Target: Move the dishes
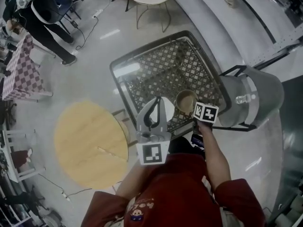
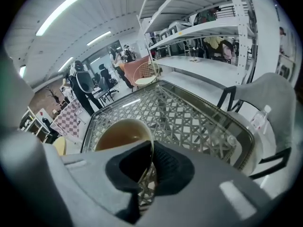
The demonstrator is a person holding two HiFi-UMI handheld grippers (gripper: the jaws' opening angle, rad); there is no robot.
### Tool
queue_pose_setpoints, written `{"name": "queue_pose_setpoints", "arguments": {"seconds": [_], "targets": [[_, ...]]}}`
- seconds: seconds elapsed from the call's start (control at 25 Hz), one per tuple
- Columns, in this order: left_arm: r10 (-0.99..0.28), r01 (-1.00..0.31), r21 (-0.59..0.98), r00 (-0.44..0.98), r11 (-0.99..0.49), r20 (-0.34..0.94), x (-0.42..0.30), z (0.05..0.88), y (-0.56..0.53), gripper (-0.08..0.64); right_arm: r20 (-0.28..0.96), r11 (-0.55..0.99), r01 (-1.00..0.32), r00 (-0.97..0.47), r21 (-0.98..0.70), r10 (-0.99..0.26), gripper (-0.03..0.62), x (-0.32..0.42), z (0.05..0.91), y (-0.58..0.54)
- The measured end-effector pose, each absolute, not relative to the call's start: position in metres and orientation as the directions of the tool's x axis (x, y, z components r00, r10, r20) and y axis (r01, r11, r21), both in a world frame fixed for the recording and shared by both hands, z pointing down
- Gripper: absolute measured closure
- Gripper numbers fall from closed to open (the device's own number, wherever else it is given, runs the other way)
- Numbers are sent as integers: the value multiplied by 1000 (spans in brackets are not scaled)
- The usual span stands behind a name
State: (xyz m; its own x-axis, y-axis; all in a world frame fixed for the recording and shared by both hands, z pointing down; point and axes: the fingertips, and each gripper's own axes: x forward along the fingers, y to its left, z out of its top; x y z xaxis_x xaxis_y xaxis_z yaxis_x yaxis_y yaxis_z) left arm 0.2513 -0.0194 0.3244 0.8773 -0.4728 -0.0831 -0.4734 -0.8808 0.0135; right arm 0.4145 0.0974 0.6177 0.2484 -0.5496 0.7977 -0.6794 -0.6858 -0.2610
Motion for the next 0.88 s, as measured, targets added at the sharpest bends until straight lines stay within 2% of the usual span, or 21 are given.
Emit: {"name": "queue_pose_setpoints", "arguments": {"seconds": [0.88], "targets": [[-460, -460, -9, 888, -888, 15, 288, 362, -22, 554, 832, -691, -667, 191, -279, -521, 577, 426, 676, 90]]}}
